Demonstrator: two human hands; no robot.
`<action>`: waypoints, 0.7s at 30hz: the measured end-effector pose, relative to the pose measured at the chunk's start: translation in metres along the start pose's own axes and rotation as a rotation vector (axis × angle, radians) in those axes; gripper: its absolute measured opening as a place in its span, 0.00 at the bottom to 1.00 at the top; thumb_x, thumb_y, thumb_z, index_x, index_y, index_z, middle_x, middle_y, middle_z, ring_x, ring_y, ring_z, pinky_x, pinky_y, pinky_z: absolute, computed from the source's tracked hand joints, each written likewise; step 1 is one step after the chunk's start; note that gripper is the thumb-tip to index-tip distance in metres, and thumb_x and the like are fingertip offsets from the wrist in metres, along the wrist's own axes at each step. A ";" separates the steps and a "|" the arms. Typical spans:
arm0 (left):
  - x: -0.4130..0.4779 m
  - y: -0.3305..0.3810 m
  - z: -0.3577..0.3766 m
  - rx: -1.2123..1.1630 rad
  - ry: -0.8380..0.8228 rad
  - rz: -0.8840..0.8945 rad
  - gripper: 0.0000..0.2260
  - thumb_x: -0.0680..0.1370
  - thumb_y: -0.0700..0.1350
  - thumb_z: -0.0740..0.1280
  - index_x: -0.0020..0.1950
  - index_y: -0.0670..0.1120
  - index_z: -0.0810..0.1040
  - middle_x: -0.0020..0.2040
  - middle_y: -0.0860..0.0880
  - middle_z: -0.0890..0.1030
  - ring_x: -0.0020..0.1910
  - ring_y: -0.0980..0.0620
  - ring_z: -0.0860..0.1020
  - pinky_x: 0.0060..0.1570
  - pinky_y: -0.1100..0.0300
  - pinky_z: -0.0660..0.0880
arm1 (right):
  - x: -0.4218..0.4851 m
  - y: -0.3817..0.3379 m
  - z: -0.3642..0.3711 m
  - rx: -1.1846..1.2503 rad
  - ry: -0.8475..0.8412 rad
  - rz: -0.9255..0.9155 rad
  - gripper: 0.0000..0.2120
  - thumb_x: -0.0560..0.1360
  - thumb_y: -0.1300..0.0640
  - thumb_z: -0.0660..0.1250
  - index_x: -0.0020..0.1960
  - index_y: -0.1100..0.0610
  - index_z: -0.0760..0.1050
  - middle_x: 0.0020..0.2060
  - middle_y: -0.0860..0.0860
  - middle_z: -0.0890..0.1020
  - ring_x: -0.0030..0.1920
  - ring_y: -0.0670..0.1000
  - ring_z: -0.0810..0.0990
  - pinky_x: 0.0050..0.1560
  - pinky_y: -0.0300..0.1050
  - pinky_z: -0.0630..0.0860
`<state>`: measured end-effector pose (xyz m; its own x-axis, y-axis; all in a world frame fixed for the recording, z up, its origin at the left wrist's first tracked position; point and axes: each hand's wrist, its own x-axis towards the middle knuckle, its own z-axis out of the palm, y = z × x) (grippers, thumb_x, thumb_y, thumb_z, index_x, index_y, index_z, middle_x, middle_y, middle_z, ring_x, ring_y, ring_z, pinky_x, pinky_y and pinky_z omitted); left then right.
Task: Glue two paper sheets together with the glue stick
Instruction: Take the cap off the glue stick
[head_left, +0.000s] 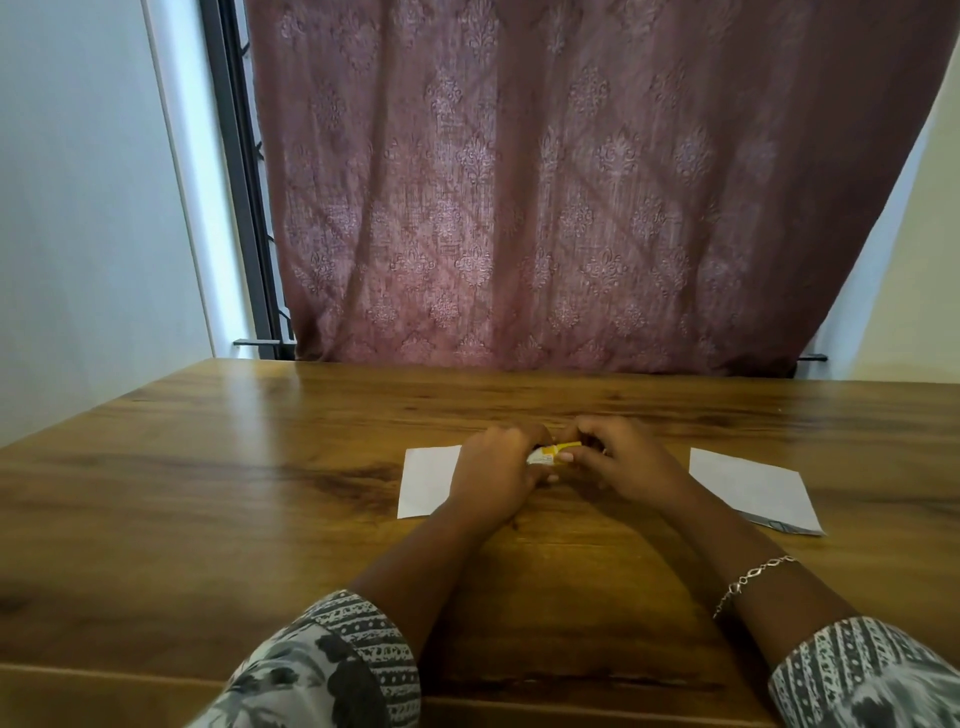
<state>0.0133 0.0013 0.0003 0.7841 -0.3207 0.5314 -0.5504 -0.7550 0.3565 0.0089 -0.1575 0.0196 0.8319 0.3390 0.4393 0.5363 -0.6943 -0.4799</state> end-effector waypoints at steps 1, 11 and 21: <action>0.000 0.000 0.000 0.016 -0.002 0.008 0.13 0.71 0.49 0.70 0.55 0.48 0.78 0.51 0.47 0.83 0.49 0.47 0.78 0.46 0.54 0.74 | 0.000 -0.001 0.000 0.013 0.010 0.010 0.02 0.72 0.60 0.67 0.42 0.54 0.76 0.31 0.45 0.75 0.30 0.45 0.73 0.32 0.38 0.69; 0.000 0.005 -0.004 0.207 0.047 0.100 0.12 0.75 0.48 0.64 0.57 0.46 0.74 0.55 0.45 0.80 0.51 0.44 0.78 0.44 0.53 0.71 | 0.001 0.002 -0.001 0.046 -0.025 0.074 0.05 0.72 0.60 0.68 0.47 0.58 0.78 0.31 0.46 0.76 0.24 0.41 0.75 0.25 0.31 0.70; -0.003 0.003 -0.007 0.102 -0.008 0.055 0.16 0.74 0.55 0.65 0.58 0.48 0.77 0.53 0.46 0.82 0.50 0.45 0.78 0.46 0.53 0.73 | -0.001 0.005 -0.003 -0.030 -0.082 -0.028 0.16 0.71 0.59 0.69 0.58 0.57 0.76 0.49 0.52 0.81 0.46 0.47 0.75 0.40 0.32 0.67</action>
<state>0.0072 0.0040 0.0057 0.7562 -0.3673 0.5415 -0.5607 -0.7903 0.2469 0.0105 -0.1632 0.0193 0.8263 0.4083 0.3881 0.5559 -0.7022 -0.4449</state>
